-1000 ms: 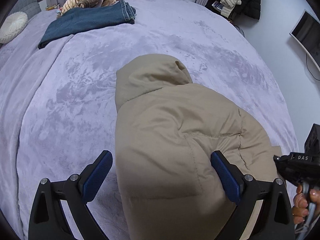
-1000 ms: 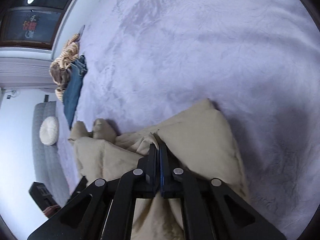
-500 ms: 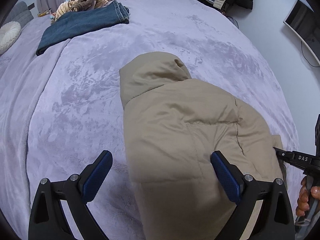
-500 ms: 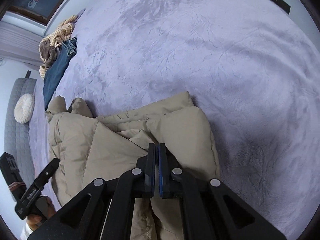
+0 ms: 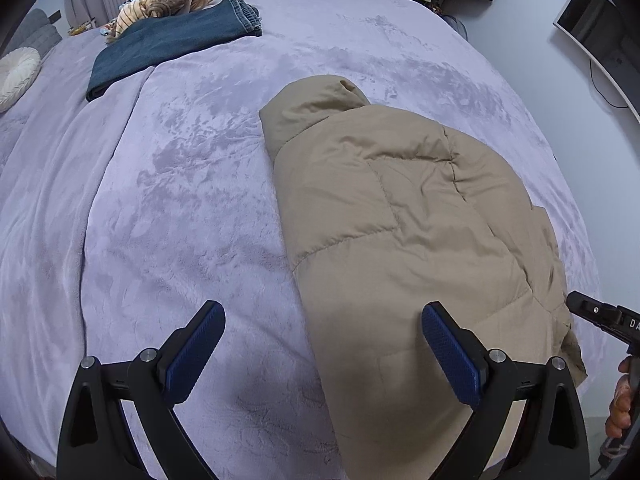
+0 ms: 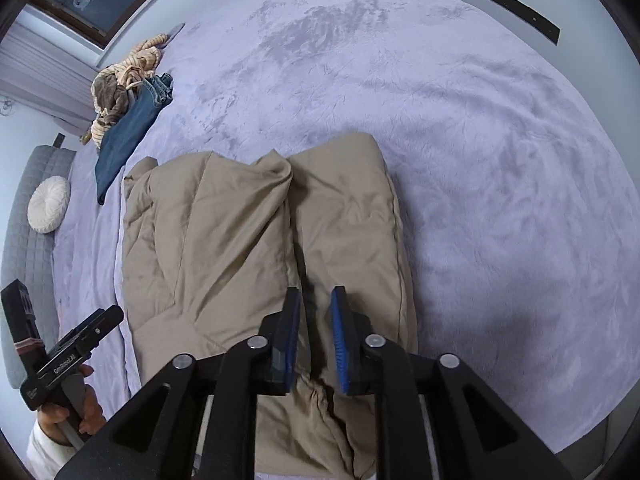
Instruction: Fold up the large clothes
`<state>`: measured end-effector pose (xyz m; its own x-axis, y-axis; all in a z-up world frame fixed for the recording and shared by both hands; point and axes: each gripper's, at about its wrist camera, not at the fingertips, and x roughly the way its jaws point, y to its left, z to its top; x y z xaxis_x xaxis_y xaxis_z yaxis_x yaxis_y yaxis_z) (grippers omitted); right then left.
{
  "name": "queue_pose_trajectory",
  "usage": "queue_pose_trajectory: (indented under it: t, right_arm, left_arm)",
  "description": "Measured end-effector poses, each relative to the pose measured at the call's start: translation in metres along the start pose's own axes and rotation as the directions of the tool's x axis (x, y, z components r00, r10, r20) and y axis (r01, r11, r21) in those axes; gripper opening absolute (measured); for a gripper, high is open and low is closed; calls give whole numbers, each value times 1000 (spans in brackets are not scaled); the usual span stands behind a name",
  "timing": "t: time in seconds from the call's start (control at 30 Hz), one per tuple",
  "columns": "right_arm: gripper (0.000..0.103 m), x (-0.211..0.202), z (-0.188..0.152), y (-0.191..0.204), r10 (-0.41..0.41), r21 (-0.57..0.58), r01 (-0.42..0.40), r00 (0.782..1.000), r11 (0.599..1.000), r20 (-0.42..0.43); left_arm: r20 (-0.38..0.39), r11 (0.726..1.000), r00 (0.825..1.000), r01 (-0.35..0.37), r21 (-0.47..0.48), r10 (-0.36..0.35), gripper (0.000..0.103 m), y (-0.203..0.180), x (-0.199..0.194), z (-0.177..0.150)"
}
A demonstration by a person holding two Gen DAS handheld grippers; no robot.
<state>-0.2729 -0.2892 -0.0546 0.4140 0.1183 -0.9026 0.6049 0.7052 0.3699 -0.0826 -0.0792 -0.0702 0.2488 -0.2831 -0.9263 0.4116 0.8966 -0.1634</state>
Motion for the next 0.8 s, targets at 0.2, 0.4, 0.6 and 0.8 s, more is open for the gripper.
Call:
queue_pose_trajectory:
  t: [0.2, 0.4, 0.6, 0.8]
  right_arm:
    - [48, -4, -22, -3, 11, 33, -11, 1000, 999, -5]
    - [55, -3, -19, -5, 8, 21, -7, 1000, 1000, -29]
    - [64, 2, 0, -12, 41, 2, -41, 997, 999, -67]
    - [81, 7, 26, -29, 144, 12, -143, 988, 990, -60]
  left_arm:
    - [1, 1000, 1000, -7, 10, 7, 102, 4, -5, -11]
    - [-21, 1000, 1000, -15, -10, 15, 102, 7, 4, -11]
    - [-62, 999, 998, 8, -35, -11, 102, 3, 13, -4]
    - [-90, 981, 982, 158, -112, -169, 102, 19, 28, -1]
